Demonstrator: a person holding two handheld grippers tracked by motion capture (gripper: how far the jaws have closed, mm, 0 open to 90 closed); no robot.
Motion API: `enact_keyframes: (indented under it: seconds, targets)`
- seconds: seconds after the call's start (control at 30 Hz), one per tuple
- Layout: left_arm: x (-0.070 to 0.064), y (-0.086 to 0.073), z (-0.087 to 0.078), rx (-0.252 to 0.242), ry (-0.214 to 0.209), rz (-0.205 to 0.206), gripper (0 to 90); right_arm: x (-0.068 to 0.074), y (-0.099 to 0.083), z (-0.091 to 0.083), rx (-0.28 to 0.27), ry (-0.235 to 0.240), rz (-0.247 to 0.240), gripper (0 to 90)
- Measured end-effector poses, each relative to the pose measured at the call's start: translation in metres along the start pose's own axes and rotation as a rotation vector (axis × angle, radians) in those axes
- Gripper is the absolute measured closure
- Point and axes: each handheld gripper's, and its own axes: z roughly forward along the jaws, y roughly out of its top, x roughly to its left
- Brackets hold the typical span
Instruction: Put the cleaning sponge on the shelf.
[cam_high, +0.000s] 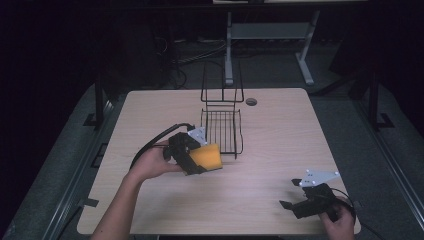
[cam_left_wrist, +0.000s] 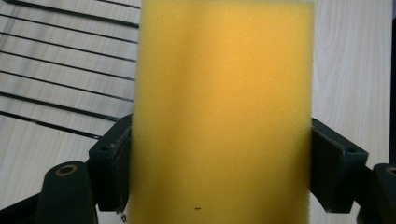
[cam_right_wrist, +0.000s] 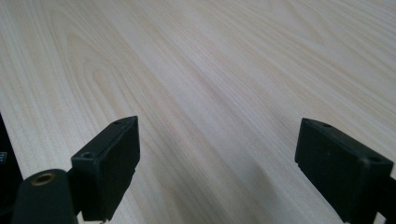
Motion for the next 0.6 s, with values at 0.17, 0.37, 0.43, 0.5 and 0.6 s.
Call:
enact_keyframes:
  seconds: [0.17,0.37,0.43,0.5,0.6]
  targets:
    - [0.003,0.001,-0.003,-0.002,0.006,0.004,21.7,0.000,0.000,0.000,-0.002,0.000,0.003,13.7]
    - [0.006,0.005,-0.004,-0.005,0.009,0.006,21.7,0.000,0.000,0.000,-0.001,0.000,0.001,13.7]
    - [0.008,0.006,-0.004,-0.003,0.008,0.007,21.7,0.000,0.000,0.000,0.000,0.000,0.004,13.7]
    - [0.009,0.008,-0.003,0.007,0.007,0.008,21.7,0.000,0.000,0.000,0.000,0.001,0.002,13.7]
    - [0.012,0.012,-0.002,0.018,0.008,0.017,21.7,-0.001,0.000,0.000,0.000,0.003,0.002,13.7]
